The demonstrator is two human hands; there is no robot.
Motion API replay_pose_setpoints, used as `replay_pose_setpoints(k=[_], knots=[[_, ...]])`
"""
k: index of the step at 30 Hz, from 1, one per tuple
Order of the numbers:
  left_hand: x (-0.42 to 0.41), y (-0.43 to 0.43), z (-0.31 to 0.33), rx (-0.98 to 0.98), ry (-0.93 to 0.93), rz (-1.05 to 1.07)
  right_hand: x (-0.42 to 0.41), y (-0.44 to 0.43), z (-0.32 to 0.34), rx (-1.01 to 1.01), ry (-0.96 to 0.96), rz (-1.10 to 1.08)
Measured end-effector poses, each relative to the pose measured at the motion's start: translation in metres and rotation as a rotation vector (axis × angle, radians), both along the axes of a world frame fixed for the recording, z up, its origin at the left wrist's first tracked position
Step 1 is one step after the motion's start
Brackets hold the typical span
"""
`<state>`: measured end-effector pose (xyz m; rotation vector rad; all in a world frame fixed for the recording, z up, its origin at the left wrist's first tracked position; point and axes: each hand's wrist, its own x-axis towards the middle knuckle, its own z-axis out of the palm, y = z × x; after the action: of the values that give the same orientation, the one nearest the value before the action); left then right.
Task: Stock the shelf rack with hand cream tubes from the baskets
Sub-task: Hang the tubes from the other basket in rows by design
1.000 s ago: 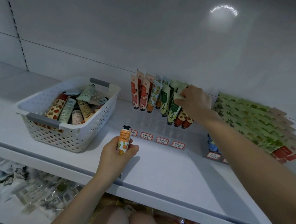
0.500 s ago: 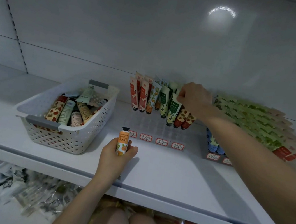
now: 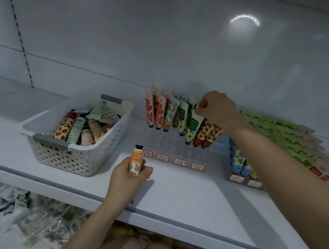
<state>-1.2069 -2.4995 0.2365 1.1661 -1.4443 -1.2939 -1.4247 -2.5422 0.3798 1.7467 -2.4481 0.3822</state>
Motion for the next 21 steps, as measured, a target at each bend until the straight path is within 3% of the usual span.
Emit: replay_pose_setpoints(k=[10,21], knots=[[-0.002,0.002,0.004,0.001,-0.012,0.005,0.025,-0.028,-0.003,0.002,0.085,-0.006],[-0.005,0.004,0.004,0.001,-0.012,0.008,0.018,-0.025,-0.001,0.047,0.038,-0.095]])
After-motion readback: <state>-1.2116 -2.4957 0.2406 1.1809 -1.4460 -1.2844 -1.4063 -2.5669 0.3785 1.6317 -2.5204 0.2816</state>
